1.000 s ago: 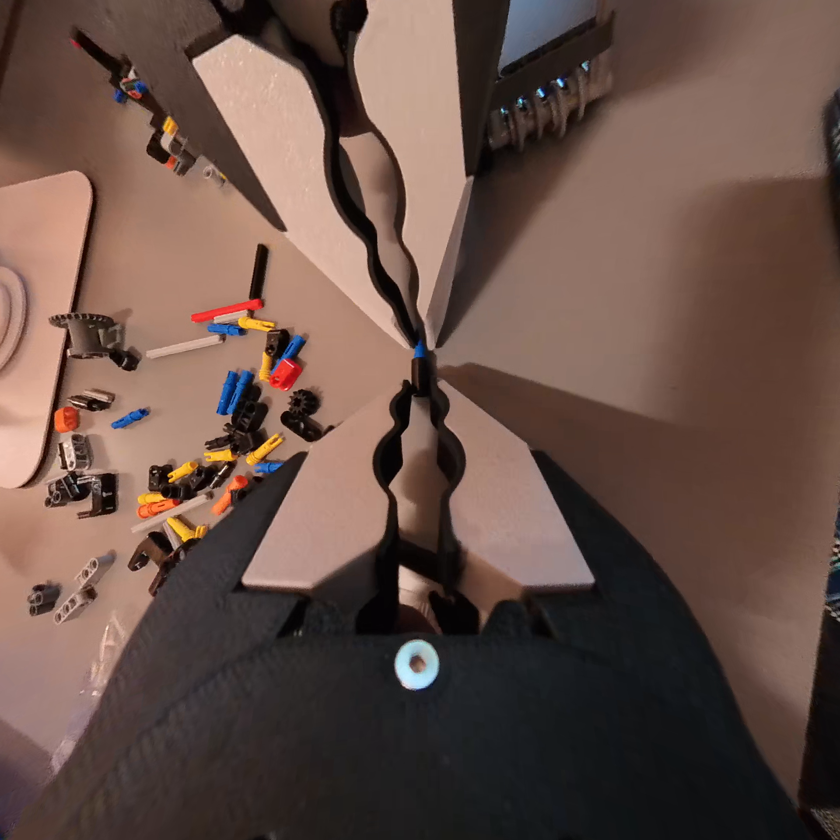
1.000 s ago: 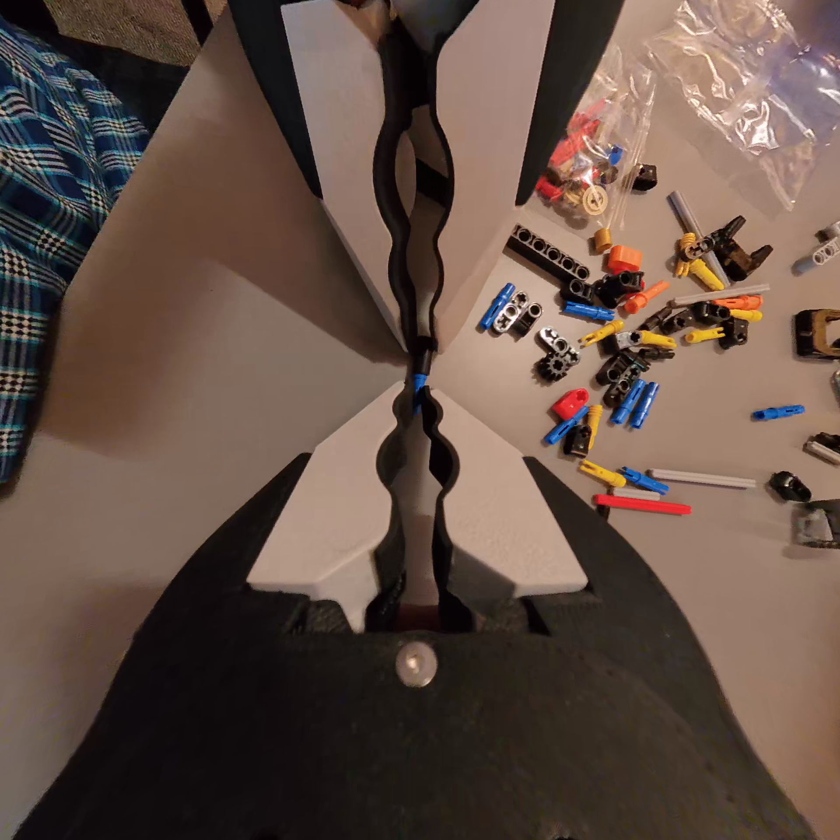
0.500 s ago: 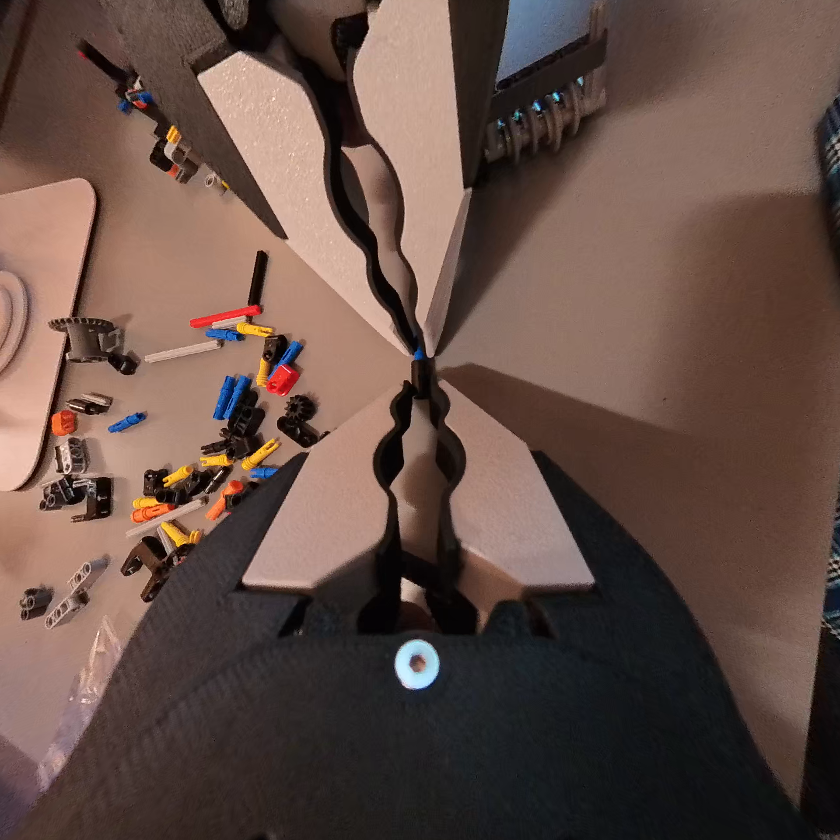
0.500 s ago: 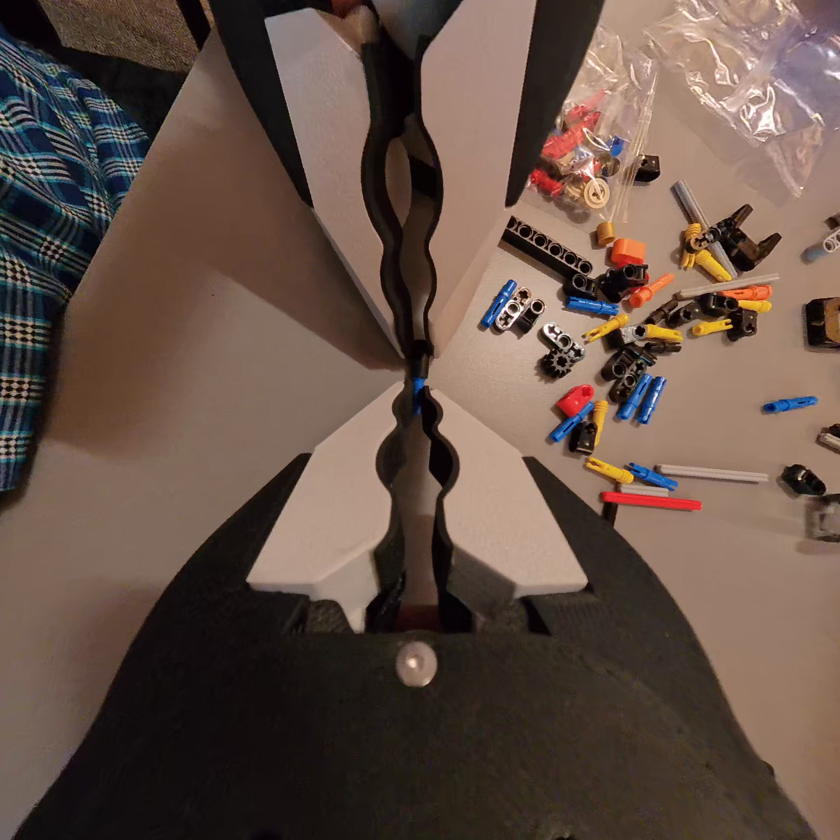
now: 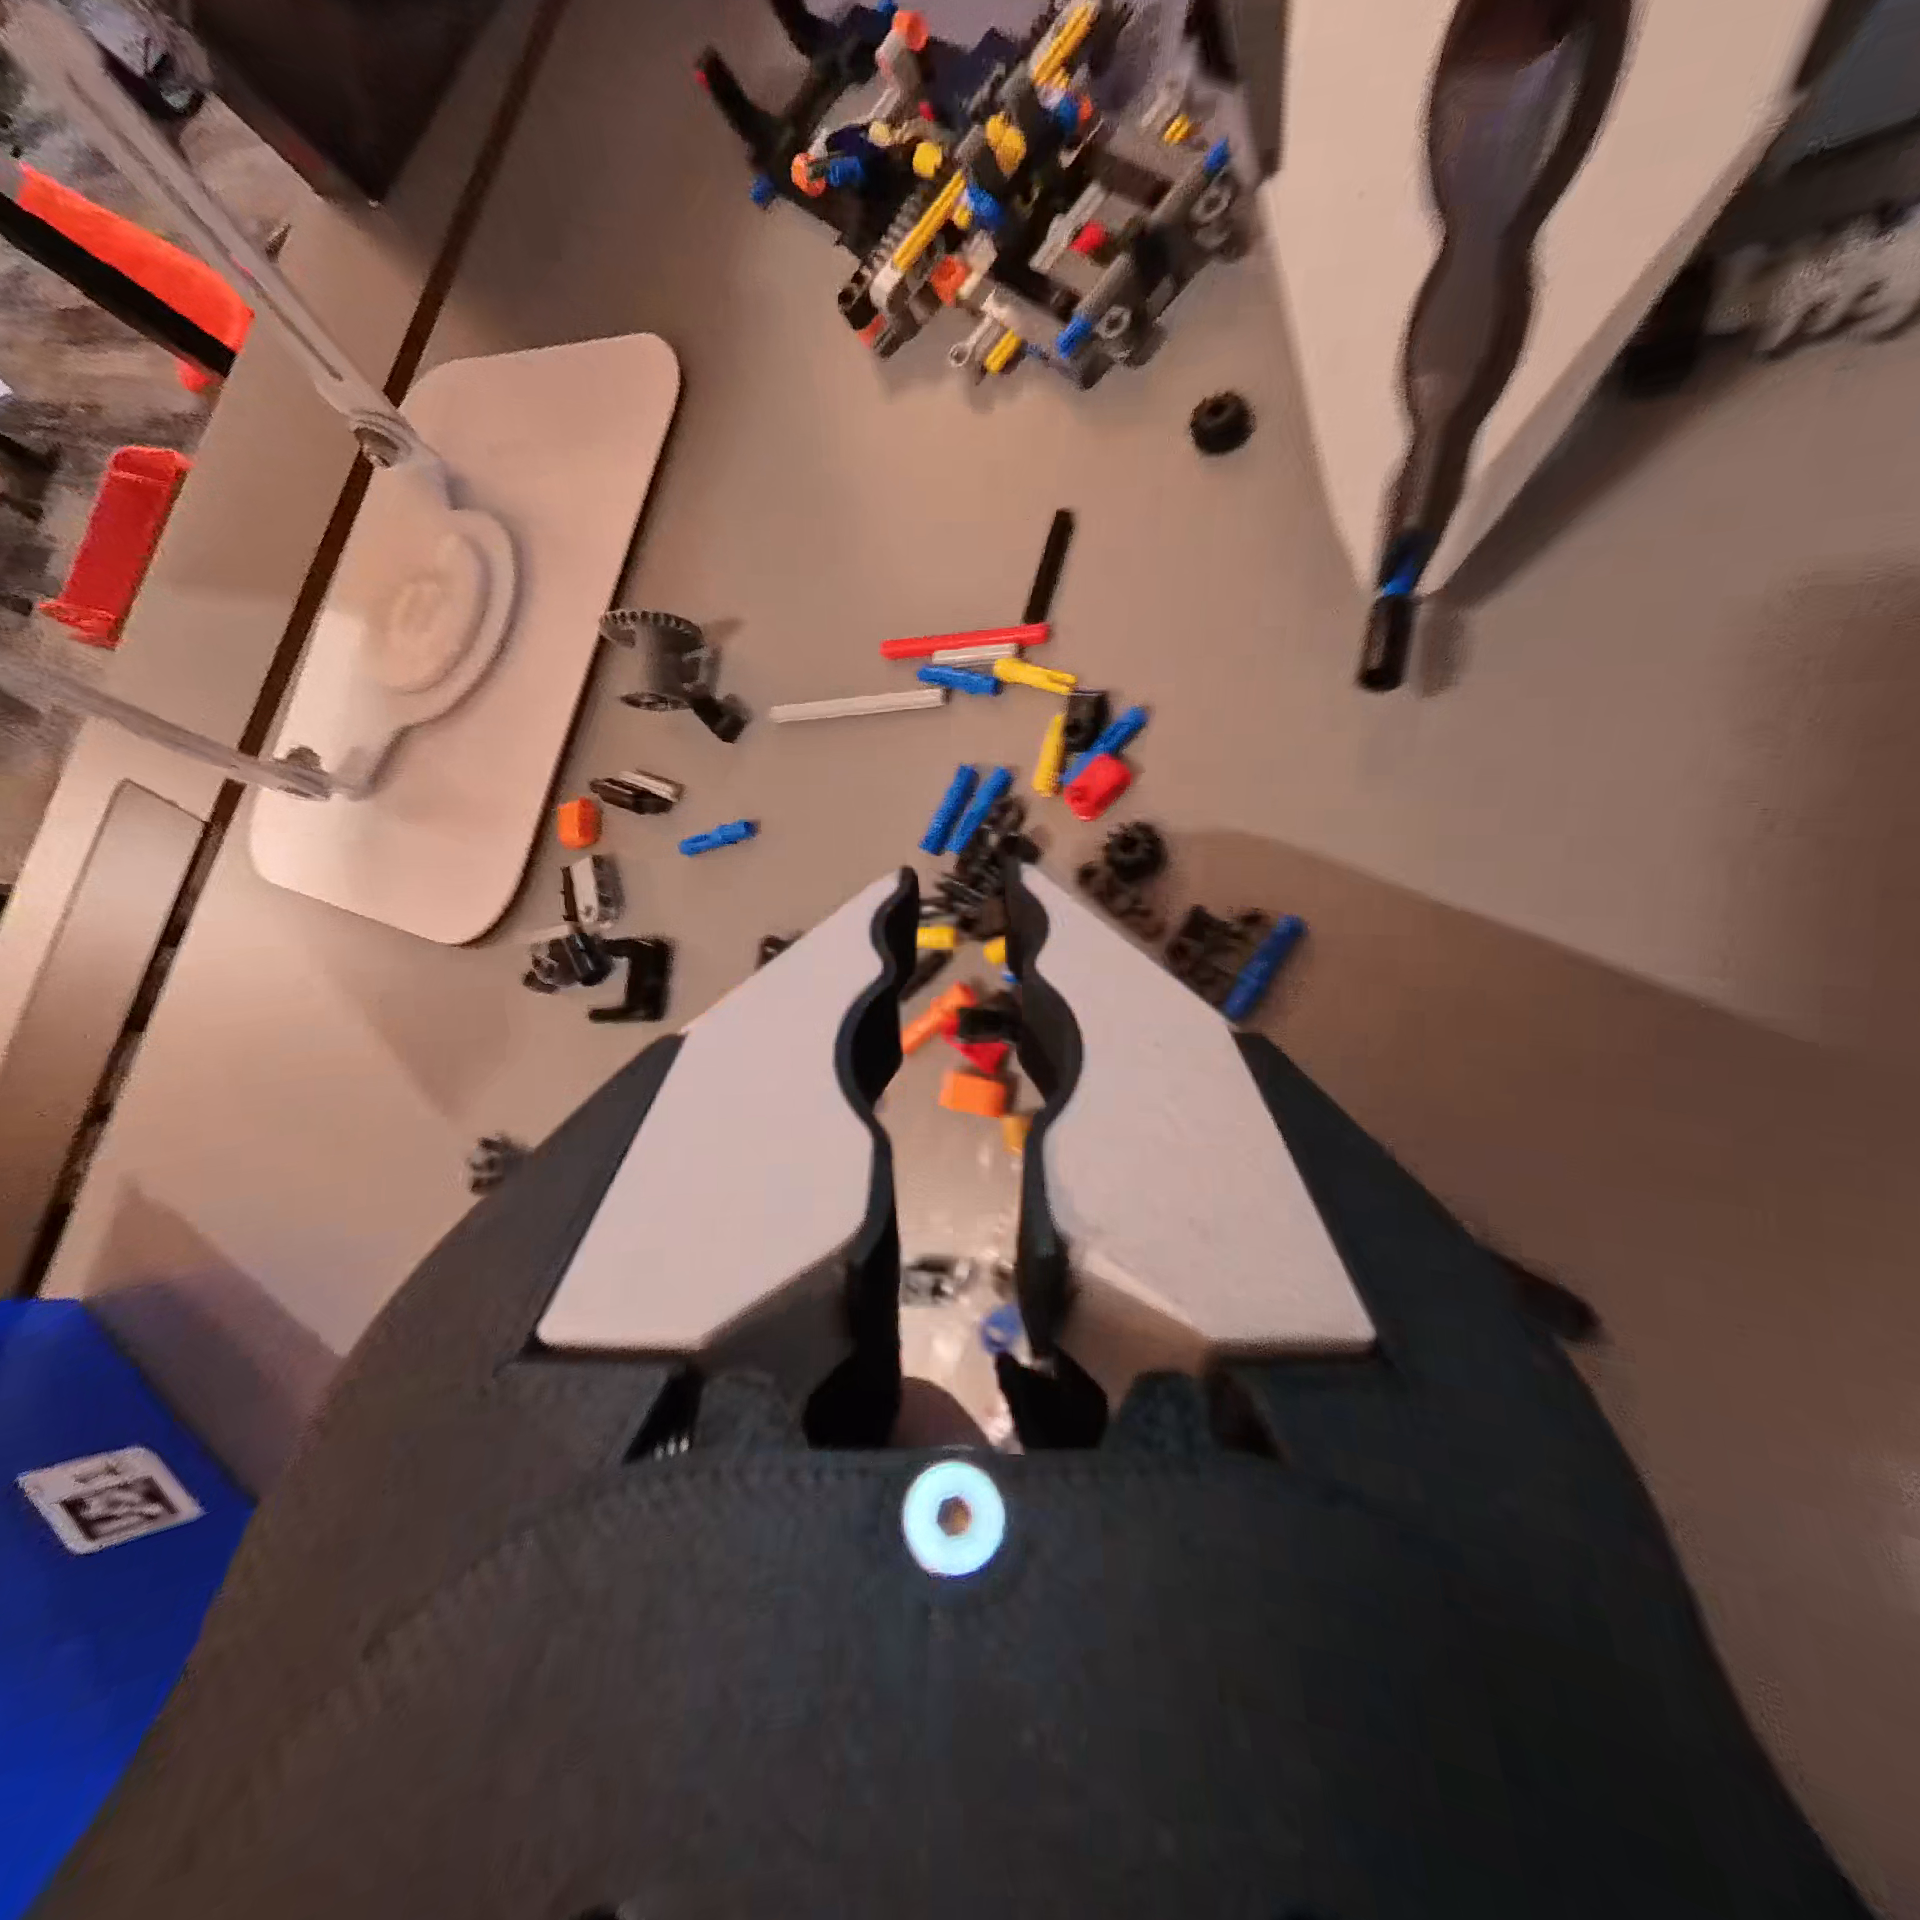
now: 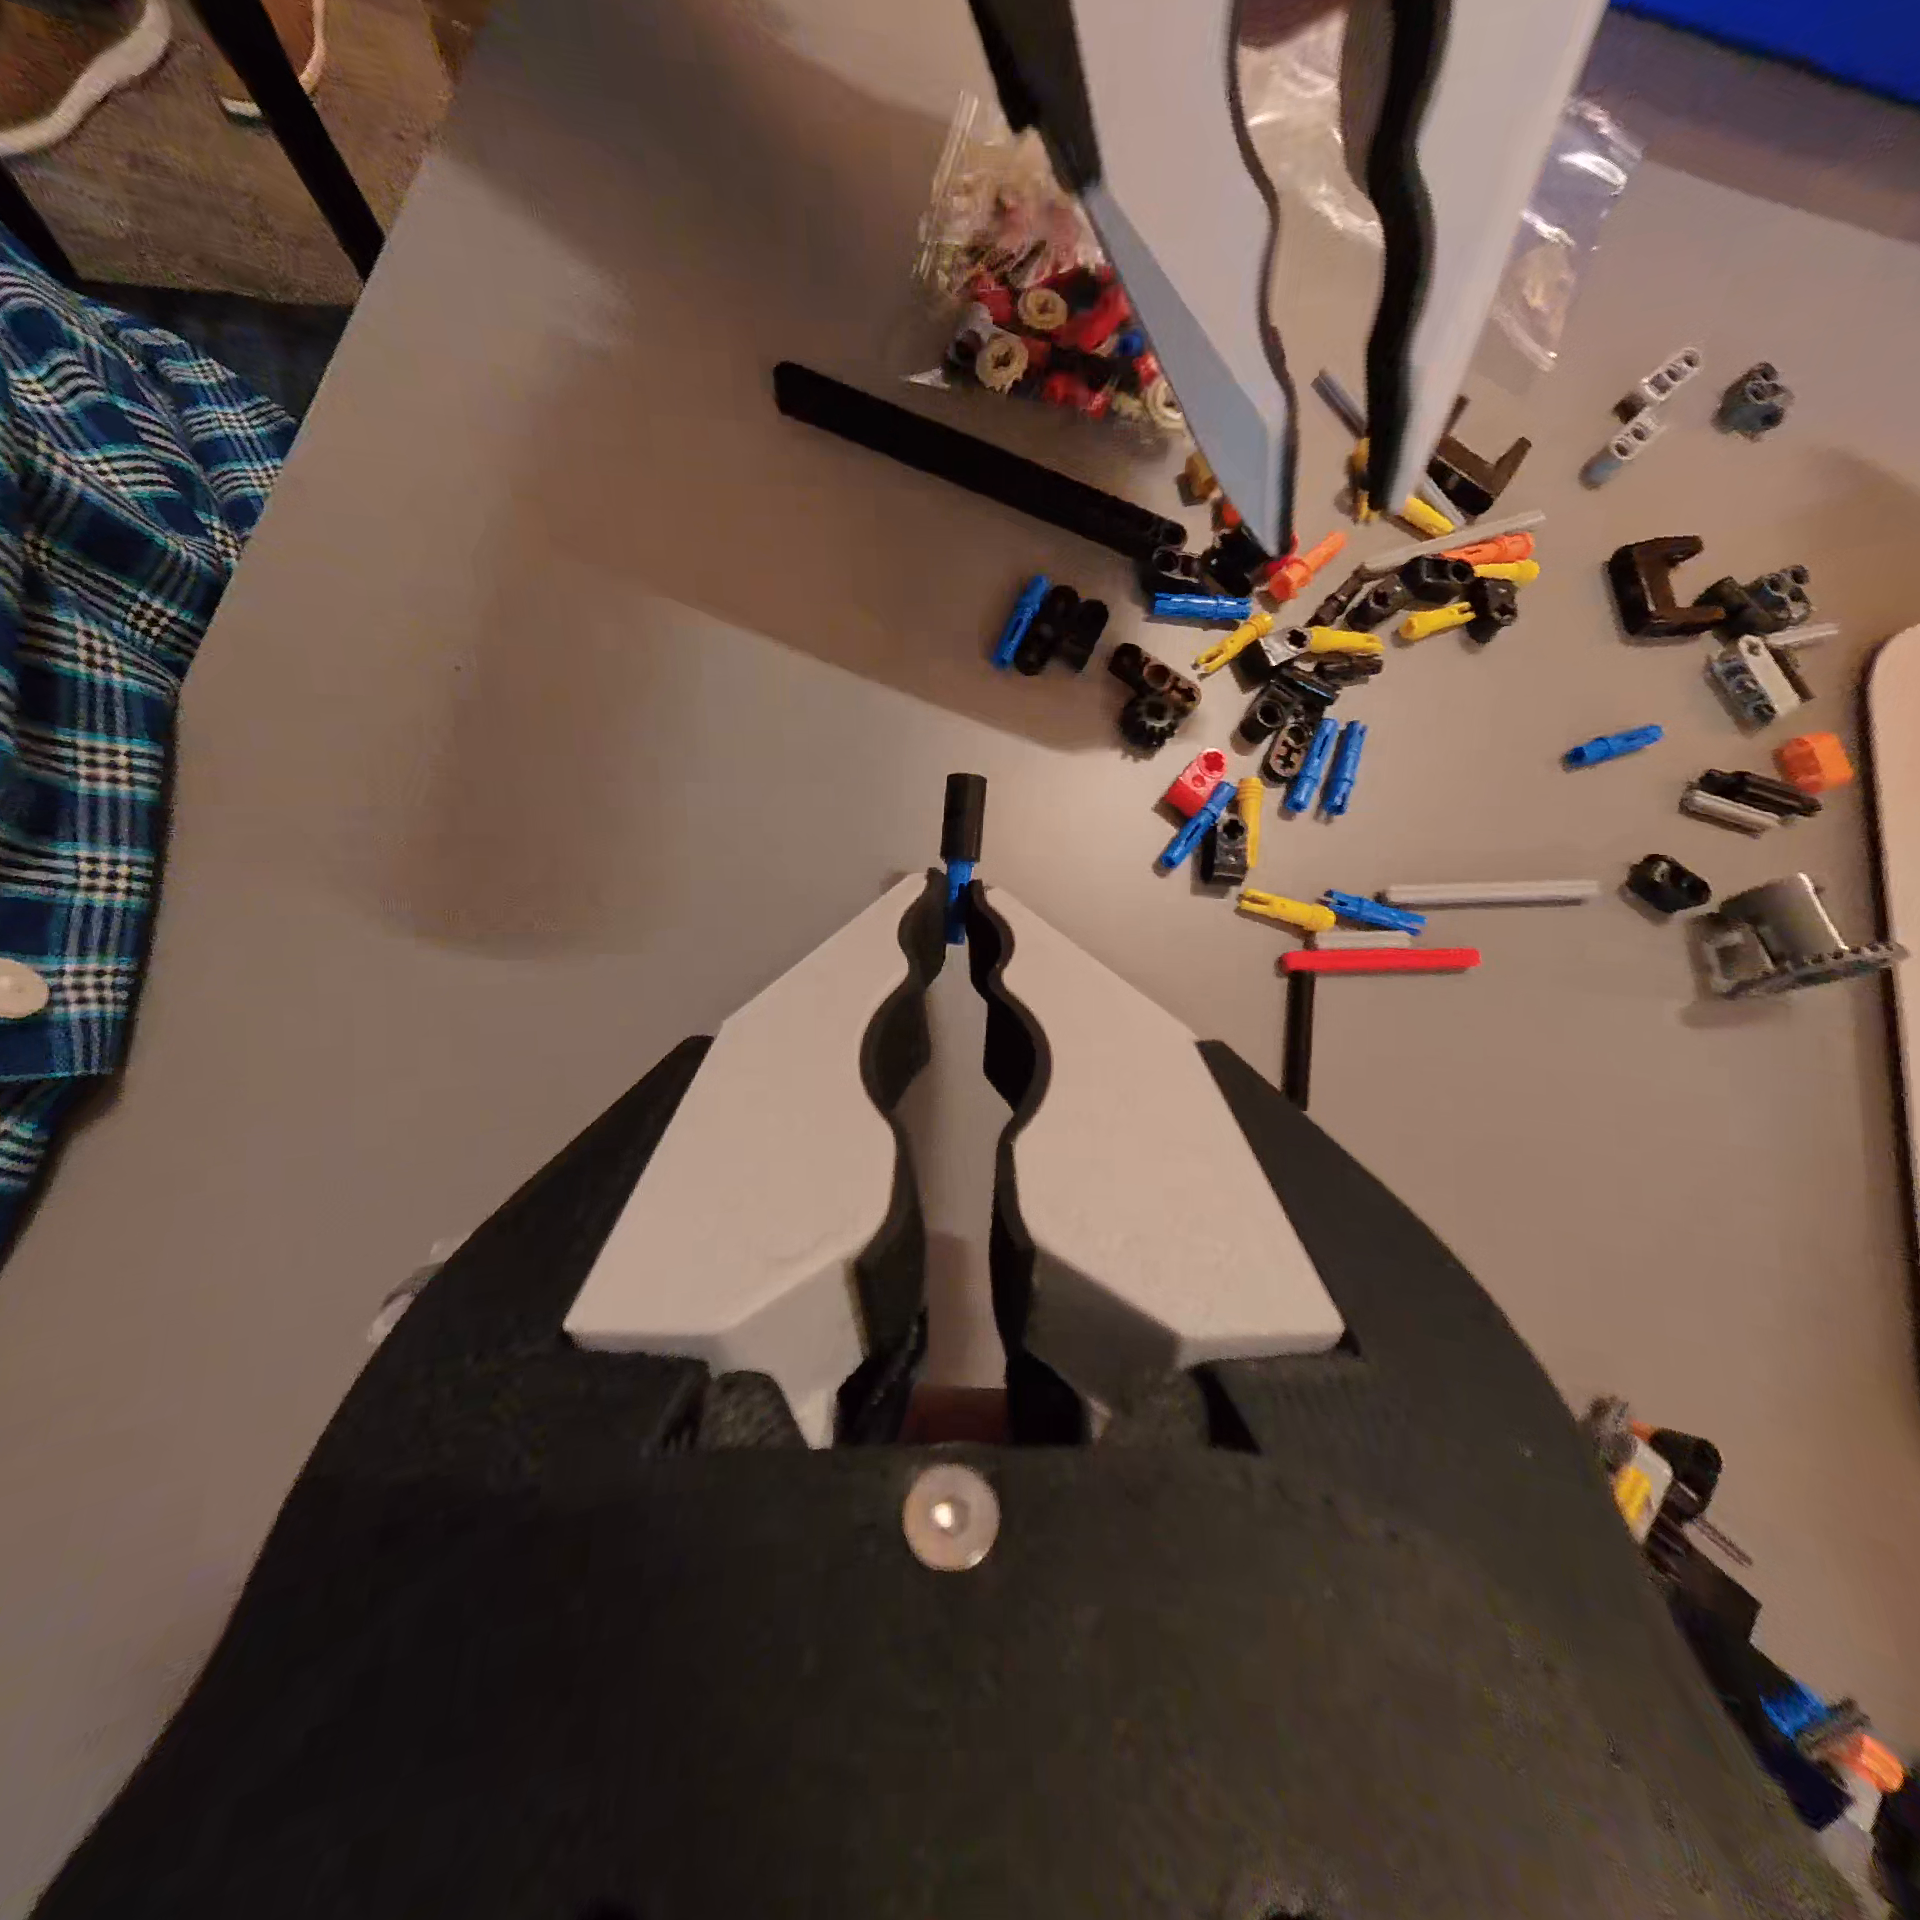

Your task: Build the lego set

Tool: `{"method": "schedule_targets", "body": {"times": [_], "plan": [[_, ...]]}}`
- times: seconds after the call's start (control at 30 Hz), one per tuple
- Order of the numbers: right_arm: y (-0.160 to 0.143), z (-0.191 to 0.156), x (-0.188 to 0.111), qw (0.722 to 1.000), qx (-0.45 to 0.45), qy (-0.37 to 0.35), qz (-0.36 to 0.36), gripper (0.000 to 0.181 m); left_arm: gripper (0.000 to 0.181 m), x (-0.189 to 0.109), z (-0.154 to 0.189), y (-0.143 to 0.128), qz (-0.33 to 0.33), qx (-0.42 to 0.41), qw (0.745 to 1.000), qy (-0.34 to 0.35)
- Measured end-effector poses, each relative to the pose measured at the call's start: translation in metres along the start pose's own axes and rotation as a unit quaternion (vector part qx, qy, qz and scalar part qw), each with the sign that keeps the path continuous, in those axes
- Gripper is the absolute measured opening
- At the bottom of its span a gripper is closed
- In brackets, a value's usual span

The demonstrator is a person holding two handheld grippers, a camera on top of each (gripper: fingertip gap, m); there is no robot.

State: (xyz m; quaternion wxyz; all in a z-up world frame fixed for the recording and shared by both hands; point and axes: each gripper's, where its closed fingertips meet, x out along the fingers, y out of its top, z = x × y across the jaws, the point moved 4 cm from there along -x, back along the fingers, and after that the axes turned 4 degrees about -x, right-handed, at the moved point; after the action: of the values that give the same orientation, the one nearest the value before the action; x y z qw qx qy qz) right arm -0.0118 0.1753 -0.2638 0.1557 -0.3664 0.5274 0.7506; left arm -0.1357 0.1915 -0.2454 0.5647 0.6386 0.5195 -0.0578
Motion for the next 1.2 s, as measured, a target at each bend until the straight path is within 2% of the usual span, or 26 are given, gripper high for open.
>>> {"method": "schedule_targets", "body": {"times": [0.03, 0.1, 0.3, 0.4, 0.7, 0.97, 1.1, 1.2], "plan": [[0.000, 0.000, -0.002, 1.000, 0.001, -0.004, 0.003, 0.000, 0.011, 0.007, -0.006, 0.001, -0.009, 0.014, 1.000, 0.002], [0.000, 0.000, -0.005, 1.000, 0.003, -0.008, 0.008, 0.000, 0.009, 0.019, -0.016, 0.006, -0.016, 0.029, 0.999, -0.008], [-0.002, -0.002, -0.011, 1.000, 0.011, -0.014, 0.024, 0.000, 0.005, 0.043, -0.031, 0.004, -0.040, 0.060, 0.992, -0.101], [-0.002, -0.002, -0.014, 0.999, 0.012, -0.014, 0.031, 0.000, 0.004, 0.046, -0.030, 0.007, -0.037, 0.061, 0.986, -0.150], [-0.004, -0.001, -0.018, 0.999, 0.011, -0.016, 0.046, 0.000, 0.004, 0.059, -0.019, 0.001, -0.067, 0.083, 0.973, -0.204], [-0.004, -0.002, -0.021, 0.998, 0.014, -0.022, 0.051, 0.000, 0.002, 0.065, -0.017, 0.001, -0.072, 0.084, 0.972, -0.208], [-0.005, -0.001, -0.026, 0.998, 0.019, -0.035, 0.053, 0.000, 0.002, 0.061, -0.026, 0.004, -0.060, 0.077, 0.981, -0.167], [-0.009, 0.000, -0.031, 0.997, 0.028, -0.044, 0.052, 0.000, 0.001, 0.044, -0.029, 0.012, -0.042, 0.057, 0.989, -0.133]]}}
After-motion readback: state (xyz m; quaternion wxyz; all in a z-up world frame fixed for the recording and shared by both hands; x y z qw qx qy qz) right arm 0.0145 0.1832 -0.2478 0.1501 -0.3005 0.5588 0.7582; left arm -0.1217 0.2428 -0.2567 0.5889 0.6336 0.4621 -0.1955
